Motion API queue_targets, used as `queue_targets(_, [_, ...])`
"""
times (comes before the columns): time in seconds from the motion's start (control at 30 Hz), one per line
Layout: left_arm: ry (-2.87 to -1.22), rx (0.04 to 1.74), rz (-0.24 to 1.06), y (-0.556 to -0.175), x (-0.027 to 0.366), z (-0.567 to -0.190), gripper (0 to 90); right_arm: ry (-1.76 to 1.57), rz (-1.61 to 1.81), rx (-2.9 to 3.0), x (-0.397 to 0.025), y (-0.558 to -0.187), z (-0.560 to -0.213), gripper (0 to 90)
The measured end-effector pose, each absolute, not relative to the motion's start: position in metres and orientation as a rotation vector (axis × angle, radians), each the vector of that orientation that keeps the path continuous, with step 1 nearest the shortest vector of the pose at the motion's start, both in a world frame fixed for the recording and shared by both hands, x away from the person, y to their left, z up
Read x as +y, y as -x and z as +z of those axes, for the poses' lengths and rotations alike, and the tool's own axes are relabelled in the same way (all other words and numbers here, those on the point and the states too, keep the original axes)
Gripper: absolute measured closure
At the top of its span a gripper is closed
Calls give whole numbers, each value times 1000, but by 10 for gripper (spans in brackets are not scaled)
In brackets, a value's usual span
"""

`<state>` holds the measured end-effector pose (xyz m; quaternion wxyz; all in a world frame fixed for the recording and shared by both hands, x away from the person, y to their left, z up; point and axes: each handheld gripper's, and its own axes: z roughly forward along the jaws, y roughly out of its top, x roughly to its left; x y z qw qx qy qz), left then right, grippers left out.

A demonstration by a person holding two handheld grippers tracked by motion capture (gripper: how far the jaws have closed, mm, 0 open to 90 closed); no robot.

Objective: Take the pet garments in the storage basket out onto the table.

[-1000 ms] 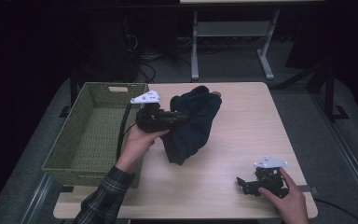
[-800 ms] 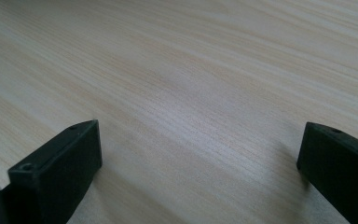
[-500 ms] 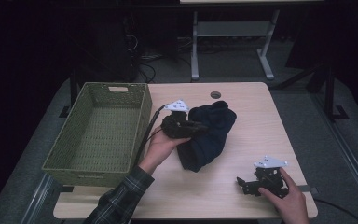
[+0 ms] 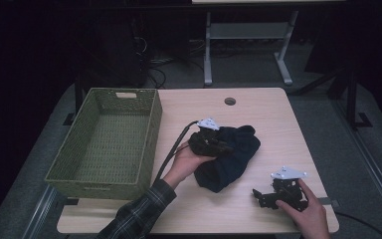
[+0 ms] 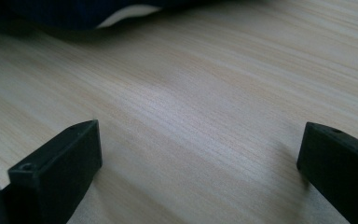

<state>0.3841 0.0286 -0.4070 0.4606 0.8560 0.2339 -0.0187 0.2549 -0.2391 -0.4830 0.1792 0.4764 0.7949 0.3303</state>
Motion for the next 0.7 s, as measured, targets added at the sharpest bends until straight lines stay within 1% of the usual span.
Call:
queue_targets(0.2, [-2122,590,-5,-383,32,-409,412,-1347,936,2246,-239,-255,-483,0])
queue_targets(0.27, [-2108,597,12,-381,36,-408,374,-1345,934,2247,-239,-255,-483,0])
queue_targets(0.4, [-2108,605,39,-377,45,-407,270,-1346,934,2247,-239,-255,-483,0])
queue_targets(0.5, [-2105,612,62,-372,50,-406,223,-1345,934,2247,-239,-255,-483,0])
queue_targets(0.7, [-2140,614,100,-357,58,-409,173,-1345,934,2247,-239,-255,-483,0])
